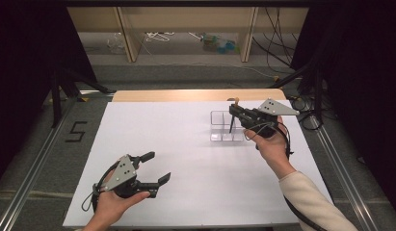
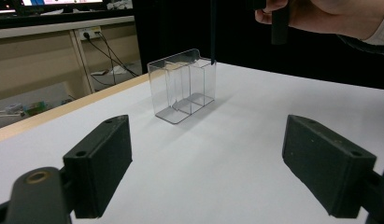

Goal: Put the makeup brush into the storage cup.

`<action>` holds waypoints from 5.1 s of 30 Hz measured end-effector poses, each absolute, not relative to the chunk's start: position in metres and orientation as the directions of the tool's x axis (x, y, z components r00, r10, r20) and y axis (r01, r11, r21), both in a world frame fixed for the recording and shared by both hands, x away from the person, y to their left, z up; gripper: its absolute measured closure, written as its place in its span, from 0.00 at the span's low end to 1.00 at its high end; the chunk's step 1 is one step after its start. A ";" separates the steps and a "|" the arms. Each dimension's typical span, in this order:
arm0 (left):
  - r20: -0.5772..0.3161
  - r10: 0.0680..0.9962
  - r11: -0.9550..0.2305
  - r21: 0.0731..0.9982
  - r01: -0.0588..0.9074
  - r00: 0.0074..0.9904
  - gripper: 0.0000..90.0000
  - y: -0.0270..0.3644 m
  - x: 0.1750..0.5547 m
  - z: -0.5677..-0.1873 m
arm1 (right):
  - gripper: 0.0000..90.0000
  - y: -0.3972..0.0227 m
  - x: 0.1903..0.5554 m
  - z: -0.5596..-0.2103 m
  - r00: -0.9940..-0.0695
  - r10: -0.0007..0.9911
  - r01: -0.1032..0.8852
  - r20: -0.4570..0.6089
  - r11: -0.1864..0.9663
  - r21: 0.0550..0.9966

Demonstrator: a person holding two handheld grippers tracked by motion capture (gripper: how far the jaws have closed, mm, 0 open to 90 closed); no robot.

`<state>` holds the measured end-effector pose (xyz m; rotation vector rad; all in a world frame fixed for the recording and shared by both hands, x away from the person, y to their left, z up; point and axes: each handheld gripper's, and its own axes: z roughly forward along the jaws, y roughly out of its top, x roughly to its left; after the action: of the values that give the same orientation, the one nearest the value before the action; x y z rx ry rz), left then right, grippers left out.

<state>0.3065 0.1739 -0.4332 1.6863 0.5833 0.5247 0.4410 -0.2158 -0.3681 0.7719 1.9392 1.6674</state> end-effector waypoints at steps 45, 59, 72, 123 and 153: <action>0.028 0.637 -0.160 0.982 0.097 0.771 0.17 0.174 0.307 -0.433 | 0.93 -0.214 0.450 -0.361 -0.728 0.686 0.105 0.009 0.098 0.990; 0.029 0.637 -0.162 0.982 0.097 0.771 0.17 0.174 0.307 -0.433 | 0.93 -0.212 0.453 -0.361 -0.725 0.688 0.098 0.009 0.090 0.991; 0.028 0.636 -0.161 0.982 0.096 0.771 0.17 0.174 0.307 -0.433 | 0.93 -0.213 0.456 -0.360 -0.719 0.695 0.097 0.013 0.082 0.992; 0.033 0.634 -0.164 0.982 0.093 0.772 0.17 0.174 0.307 -0.433 | 0.93 -0.217 0.467 -0.355 -0.696 0.718 0.062 -0.008 0.072 0.996; 0.028 0.638 -0.160 0.982 0.097 0.770 0.17 0.174 0.307 -0.434 | 0.93 -0.216 0.473 -0.355 -0.680 0.733 0.063 -0.012 0.075 0.995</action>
<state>0.3067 0.1744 -0.4335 1.6879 0.5869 0.5258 0.4729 -0.2160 -0.3555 0.7873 1.8305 1.6525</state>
